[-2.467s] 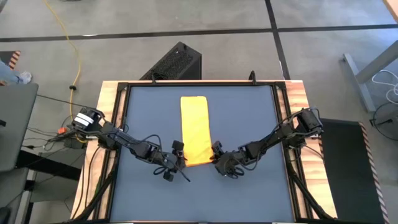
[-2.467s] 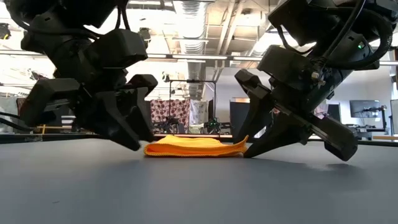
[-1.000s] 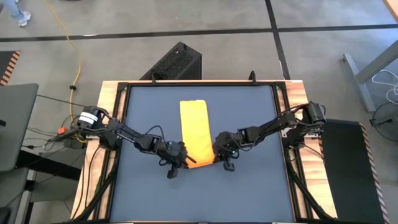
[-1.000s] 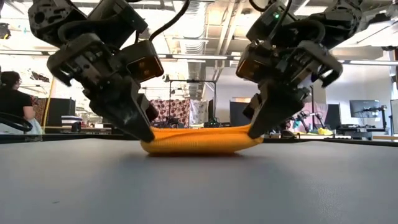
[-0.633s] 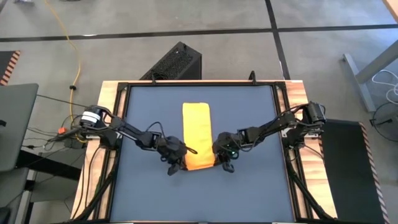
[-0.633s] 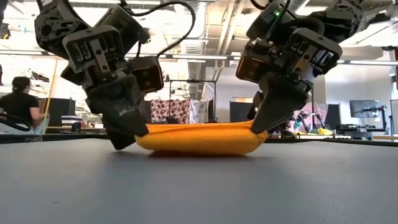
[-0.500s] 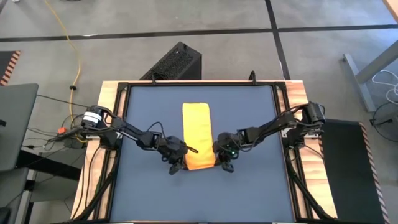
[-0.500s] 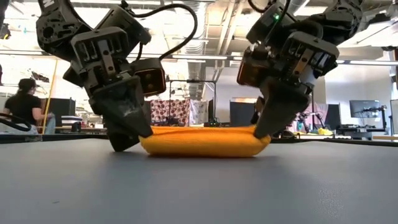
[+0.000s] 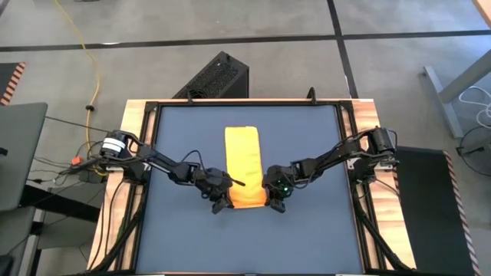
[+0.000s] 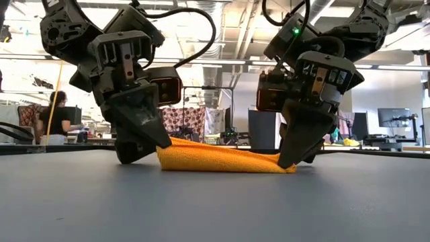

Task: Roll towel
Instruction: Roll the yellow microfiber towel

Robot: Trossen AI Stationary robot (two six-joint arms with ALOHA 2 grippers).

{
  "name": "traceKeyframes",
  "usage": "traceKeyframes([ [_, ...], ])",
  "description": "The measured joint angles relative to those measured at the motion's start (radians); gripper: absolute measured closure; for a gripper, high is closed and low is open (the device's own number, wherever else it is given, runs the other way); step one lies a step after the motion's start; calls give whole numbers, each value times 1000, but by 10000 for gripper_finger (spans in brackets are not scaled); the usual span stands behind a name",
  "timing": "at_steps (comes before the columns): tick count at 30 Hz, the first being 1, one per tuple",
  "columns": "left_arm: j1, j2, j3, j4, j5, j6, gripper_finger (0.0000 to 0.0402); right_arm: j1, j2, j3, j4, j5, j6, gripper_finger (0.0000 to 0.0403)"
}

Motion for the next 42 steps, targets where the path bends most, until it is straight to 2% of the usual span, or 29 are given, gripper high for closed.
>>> traceKeyframes([
  [11,9,0,1,-20,33,-31,401,-21,-10,0,-2,-5,4,326],
  [17,13,-1,2,-37,67,4,401,-54,-72,-4,-41,-45,-25,325],
  [23,13,-1,2,-40,61,6,401,-43,-164,-3,-156,-49,-62,325],
  [26,13,-1,2,-41,58,5,401,5,-206,-2,-133,-3,-147,325],
  [30,13,-1,2,-42,55,7,401,84,-209,-1,-84,112,-418,325],
  [34,15,-1,2,-43,56,14,401,105,-177,-1,16,183,-594,325],
  [37,16,-1,2,-43,56,16,401,103,-155,0,68,198,-633,319],
  [42,16,-1,2,-45,60,24,401,120,-121,0,109,194,-589,288],
])
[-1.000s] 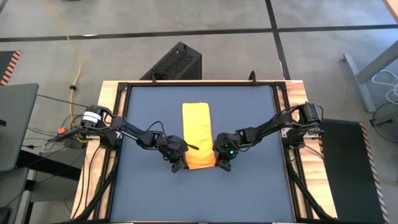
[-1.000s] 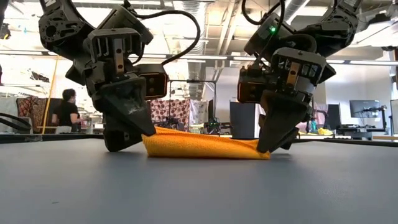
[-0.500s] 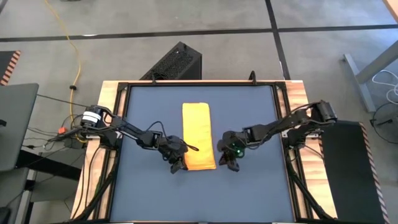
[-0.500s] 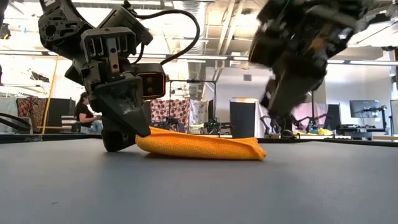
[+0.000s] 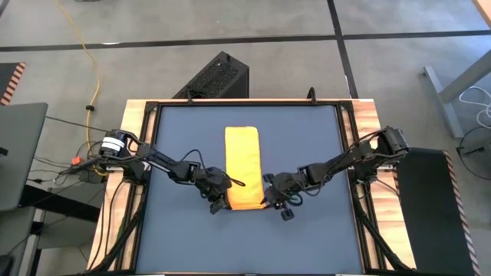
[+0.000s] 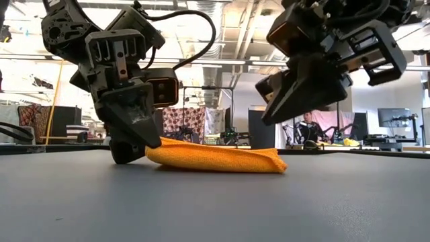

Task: Roll towel
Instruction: Roll the yellow microfiber towel

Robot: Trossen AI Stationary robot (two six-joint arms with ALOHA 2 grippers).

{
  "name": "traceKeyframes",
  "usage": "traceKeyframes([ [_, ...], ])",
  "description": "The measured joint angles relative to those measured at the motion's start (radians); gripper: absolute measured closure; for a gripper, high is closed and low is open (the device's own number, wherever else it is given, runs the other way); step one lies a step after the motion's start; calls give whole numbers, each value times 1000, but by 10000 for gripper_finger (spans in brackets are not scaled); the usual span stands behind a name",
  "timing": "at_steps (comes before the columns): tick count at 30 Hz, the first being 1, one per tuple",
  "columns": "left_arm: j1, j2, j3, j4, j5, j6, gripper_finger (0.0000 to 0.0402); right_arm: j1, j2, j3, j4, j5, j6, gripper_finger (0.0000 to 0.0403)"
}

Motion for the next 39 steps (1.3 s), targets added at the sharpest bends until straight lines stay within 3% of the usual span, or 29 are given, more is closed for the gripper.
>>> traceKeyframes([
  [8,0,0,0,-6,11,24,401,36,99,1,164,-11,43,245],
  [24,0,0,0,-14,31,54,401,67,115,25,103,175,117,246],
  [39,0,0,0,-7,6,37,401,66,119,4,81,183,127,250],
])
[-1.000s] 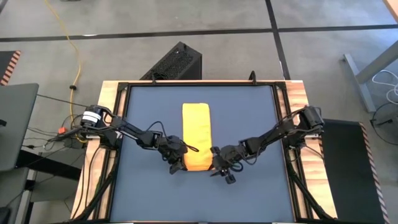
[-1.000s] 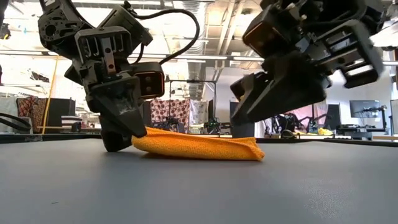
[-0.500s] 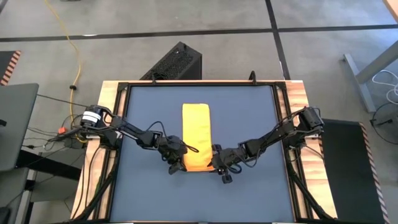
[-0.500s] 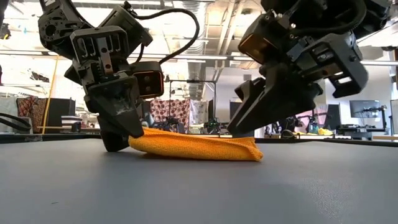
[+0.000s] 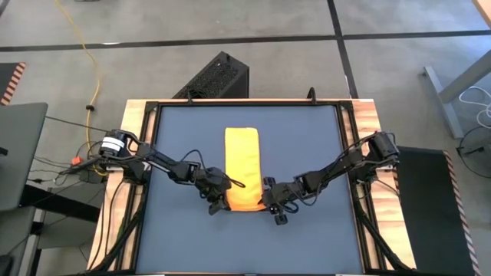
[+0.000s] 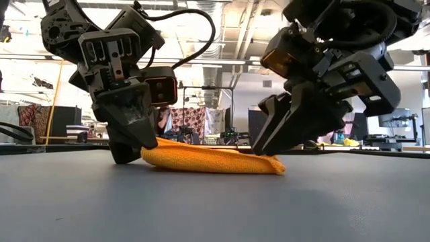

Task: Roll towel
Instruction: Roll the yellow microfiber towel

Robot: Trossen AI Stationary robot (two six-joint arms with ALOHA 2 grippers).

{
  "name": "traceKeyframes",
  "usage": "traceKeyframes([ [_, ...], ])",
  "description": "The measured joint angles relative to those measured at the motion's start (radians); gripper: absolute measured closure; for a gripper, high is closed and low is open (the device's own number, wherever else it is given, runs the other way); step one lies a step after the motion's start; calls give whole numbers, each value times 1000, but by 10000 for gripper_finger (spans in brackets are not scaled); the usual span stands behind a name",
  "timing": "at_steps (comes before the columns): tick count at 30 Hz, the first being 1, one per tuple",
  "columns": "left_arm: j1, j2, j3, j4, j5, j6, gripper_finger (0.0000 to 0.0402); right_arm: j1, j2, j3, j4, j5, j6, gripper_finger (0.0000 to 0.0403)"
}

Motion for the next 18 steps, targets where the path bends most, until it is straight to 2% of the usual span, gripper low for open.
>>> traceKeyframes([
  [5,0,0,0,3,-11,-12,401,0,58,-4,54,-19,29,250],
  [11,-1,0,0,3,-14,-21,401,-8,64,-4,65,-25,43,259],
  [18,-4,0,0,3,-24,-4,398,-16,63,-3,35,-34,97,325],
])
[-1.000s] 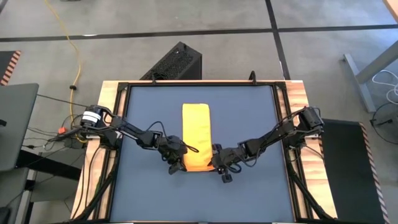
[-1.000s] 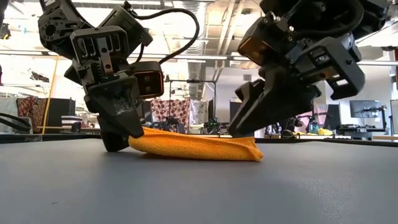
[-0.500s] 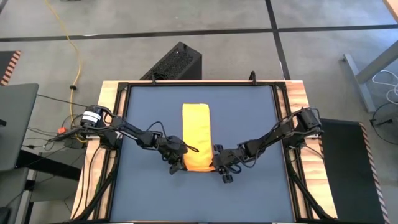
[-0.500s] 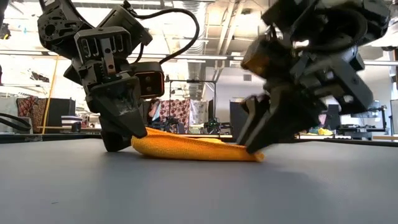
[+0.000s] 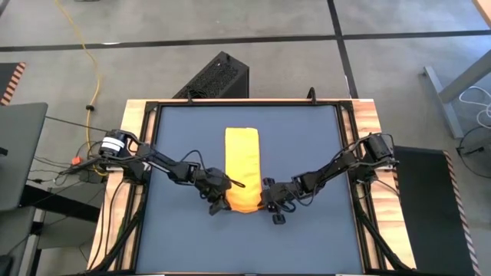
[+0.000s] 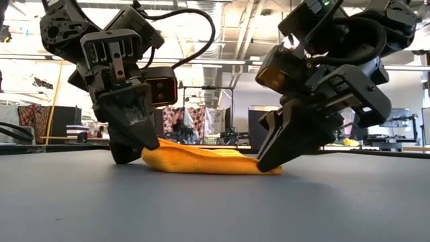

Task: Roll towel
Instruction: Roll the yellow microfiber towel

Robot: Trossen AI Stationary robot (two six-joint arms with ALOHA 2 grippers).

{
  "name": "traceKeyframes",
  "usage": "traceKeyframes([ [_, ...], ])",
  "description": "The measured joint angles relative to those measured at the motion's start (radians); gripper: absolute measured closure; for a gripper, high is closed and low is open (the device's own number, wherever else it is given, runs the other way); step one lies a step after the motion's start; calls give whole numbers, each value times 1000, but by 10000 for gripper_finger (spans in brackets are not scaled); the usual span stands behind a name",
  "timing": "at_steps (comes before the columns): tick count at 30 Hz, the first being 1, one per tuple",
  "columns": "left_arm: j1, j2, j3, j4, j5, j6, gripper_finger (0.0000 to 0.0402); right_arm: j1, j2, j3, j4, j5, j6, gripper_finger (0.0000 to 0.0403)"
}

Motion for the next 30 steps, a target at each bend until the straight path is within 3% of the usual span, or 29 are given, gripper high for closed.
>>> traceKeyframes([
  [5,11,-30,-4,-32,36,79,364,-9,-1,0,-8,-39,8,385],
  [13,31,-201,-13,-296,-46,293,309,-49,-1,0,-18,-143,29,380],
  [17,-11,-338,-13,-379,-208,440,307,-87,0,0,-22,-203,57,389],
  [22,-114,-474,-10,-361,-450,635,312,-146,1,-2,-3,-283,186,388],
  [26,-215,-474,-8,-350,-609,805,317,-182,2,-2,2,-303,309,388],
  [30,-293,-391,-8,-288,-797,926,324,-202,1,-1,11,-326,410,388],
])
